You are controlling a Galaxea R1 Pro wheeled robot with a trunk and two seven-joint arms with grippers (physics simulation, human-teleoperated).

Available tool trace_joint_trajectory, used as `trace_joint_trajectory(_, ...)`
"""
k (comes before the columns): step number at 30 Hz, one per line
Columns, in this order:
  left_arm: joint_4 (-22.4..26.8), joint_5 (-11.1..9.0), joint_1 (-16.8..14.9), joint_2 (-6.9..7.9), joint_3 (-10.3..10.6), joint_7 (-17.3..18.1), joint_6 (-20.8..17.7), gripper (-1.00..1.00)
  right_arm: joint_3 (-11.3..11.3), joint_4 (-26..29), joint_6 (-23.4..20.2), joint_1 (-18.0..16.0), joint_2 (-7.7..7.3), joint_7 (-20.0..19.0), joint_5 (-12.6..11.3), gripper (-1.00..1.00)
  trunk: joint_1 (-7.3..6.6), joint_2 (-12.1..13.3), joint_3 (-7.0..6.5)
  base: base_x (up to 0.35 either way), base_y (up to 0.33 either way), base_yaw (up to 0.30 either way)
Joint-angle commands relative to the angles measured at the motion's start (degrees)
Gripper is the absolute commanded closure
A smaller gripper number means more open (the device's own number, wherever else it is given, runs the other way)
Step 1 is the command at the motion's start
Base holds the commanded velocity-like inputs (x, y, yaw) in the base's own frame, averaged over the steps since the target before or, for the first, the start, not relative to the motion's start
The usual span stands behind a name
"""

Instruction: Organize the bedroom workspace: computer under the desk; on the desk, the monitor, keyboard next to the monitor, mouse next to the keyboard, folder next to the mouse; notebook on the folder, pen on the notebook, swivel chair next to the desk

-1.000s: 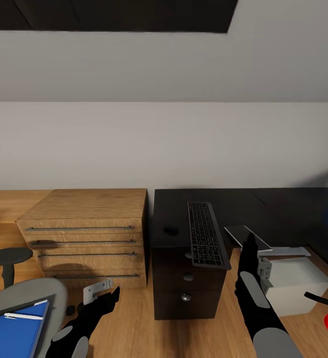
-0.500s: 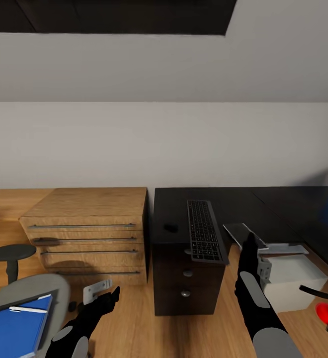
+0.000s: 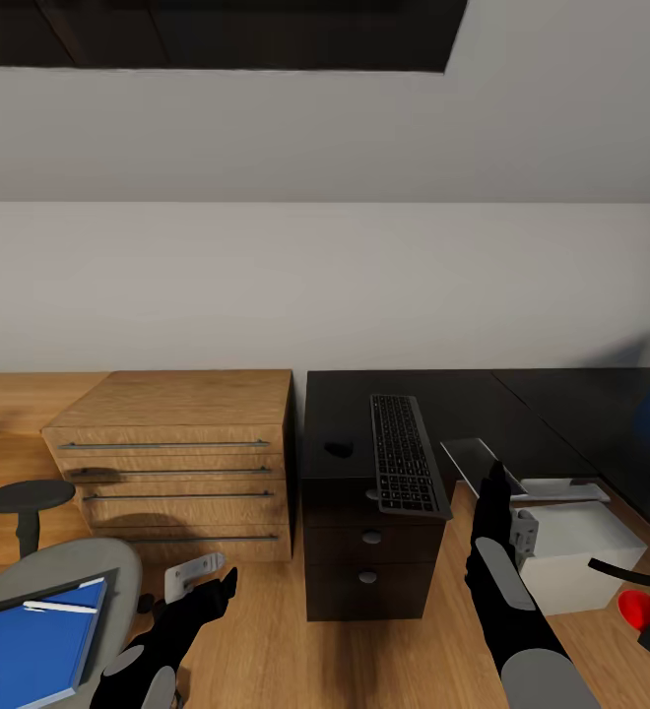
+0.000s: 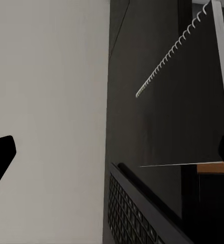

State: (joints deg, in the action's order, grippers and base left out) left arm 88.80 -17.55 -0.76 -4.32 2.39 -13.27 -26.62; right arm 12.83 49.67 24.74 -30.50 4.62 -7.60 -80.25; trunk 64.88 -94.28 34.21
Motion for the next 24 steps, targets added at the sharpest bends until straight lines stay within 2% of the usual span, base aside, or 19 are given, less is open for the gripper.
trace_joint_trajectory(1, 0.1, -0.6, 0.0, 0.01, 0.1, -0.5, -0.2, -1.00, 0.1, 0.0, 0.0, 0.0, 0.04, -0.5, -0.6, -1.00, 0.00, 0.0, 0.06, -0.001, 0.000, 0.000)
trace_joint_trajectory(13, 0.1, -0.6, 0.0, 0.01, 0.1, -0.5, -0.2, -1.00, 0.1, 0.0, 0.0, 0.0, 0.04, -0.5, -0.6, -1.00, 0.00, 0.0, 0.06, -0.005, 0.000, 0.000)
trace_joint_trajectory(20, 0.1, -0.6, 0.0, 0.01, 0.1, -0.5, -0.2, -1.00, 0.1, 0.0, 0.0, 0.0, 0.04, -0.4, -0.6, -1.00, 0.00, 0.0, 0.06, -0.243, 0.000, 0.000)
trace_joint_trajectory(24, 0.1, -0.6, 0.0, 0.01, 0.1, -0.5, -0.2, -1.00, 0.1, 0.0, 0.0, 0.0, 0.04, -0.4, -0.6, -1.00, 0.00, 0.0, 0.06, -0.077, 0.000, 0.000)
